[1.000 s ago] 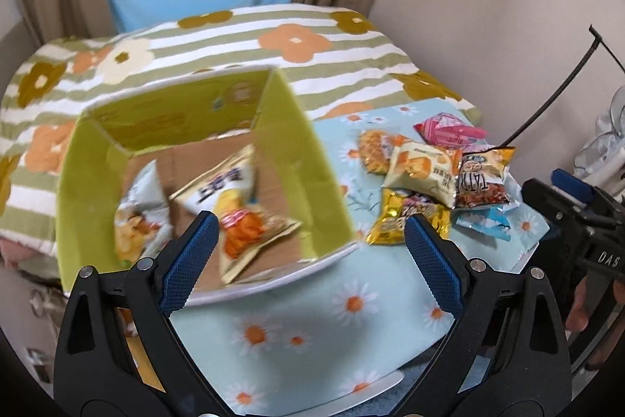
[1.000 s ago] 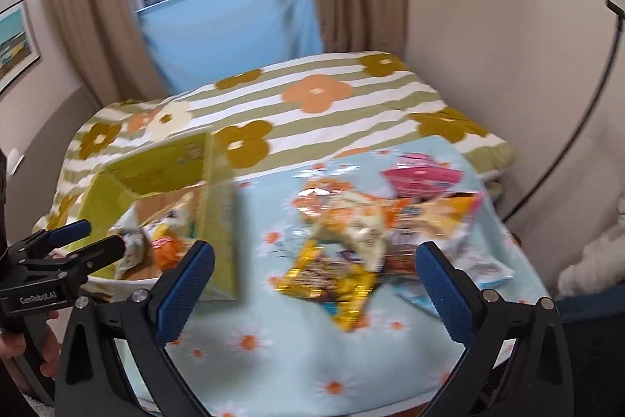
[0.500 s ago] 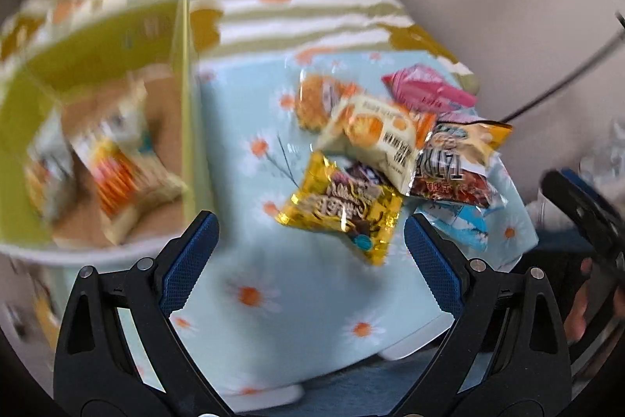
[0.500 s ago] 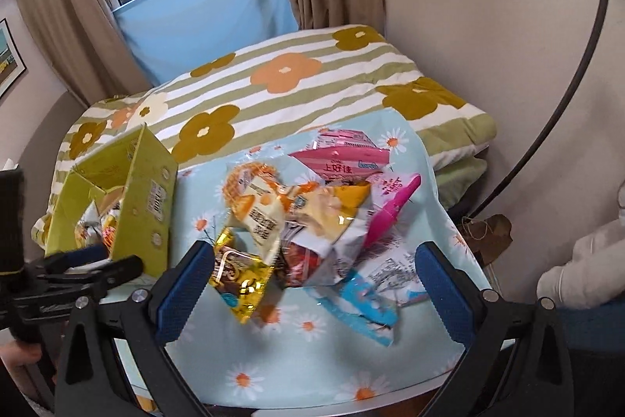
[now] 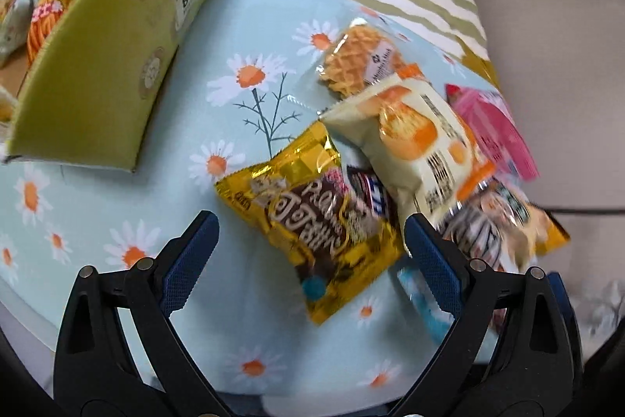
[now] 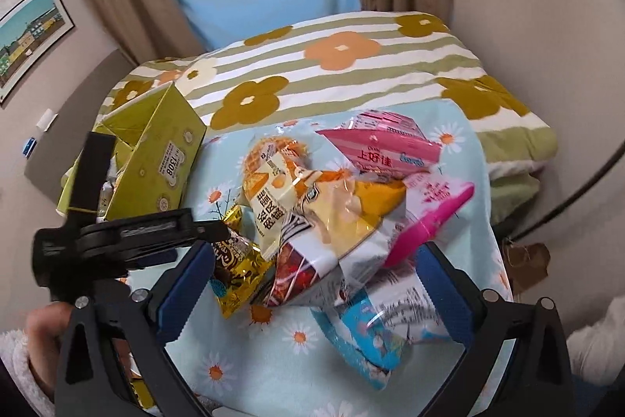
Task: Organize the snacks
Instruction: 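Move both tools back to the snack pile and lower toward the packets, then grasp the gold chocolate packet with left tool while right tool grasps the orange bag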
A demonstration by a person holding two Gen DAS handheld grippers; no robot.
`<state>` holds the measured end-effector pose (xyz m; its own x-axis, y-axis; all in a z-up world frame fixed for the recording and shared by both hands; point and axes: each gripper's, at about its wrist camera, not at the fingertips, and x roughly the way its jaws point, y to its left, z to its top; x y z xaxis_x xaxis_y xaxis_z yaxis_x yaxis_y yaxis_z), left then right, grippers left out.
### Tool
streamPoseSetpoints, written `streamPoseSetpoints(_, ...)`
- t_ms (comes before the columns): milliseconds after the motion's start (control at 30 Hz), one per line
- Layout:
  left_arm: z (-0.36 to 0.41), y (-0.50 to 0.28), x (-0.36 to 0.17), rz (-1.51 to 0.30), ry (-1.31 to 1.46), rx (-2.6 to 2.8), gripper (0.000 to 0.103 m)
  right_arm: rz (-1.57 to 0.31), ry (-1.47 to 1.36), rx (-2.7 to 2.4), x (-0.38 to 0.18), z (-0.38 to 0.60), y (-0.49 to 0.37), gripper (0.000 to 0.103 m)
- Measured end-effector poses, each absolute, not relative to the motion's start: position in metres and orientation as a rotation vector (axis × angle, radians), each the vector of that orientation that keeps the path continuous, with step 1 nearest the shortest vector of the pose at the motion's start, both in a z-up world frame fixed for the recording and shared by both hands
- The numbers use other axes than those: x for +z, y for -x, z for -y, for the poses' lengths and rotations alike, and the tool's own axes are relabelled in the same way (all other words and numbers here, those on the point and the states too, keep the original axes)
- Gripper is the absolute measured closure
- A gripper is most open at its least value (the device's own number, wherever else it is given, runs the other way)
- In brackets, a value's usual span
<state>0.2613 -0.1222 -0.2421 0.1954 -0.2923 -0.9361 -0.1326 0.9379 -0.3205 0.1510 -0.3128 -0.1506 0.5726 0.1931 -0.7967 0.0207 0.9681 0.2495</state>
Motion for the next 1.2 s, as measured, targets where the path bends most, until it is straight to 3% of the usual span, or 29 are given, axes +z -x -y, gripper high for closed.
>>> streamPoseSetpoints(533, 0.129, -0.281, -0.276, -1.456, 0.395, -0.067, 0.009, -1.007, -0.227, 0.136, -0.177, 0.319, -0.177, 0.001)
streamPoseSetpoints(667, 0.131, -0.287, -0.280, -1.470, 0.414, -0.098, 0.031, -1.006, -0.223, 0.131, -0.178, 0.318, -0.183, 0.001)
streamPoseSetpoints(800, 0.132, -0.286, -0.282, -1.461, 0.405, -0.133, 0.042, -1.023, -0.218, 0.136, -0.184, 0.314, -0.188, 0.001)
streamPoseSetpoints(1000, 0.132, -0.283, -0.279, -1.451, 0.387, -0.189, 0.049, -1.037, -0.241, 0.128, -0.192, 0.314, -0.194, 0.001)
streamPoseSetpoints(1200, 0.123, -0.276, -0.271, -1.426, 0.384, -0.195, 0.049, -1.047, -0.244, 0.132, -0.201, 0.313, -0.201, 0.001)
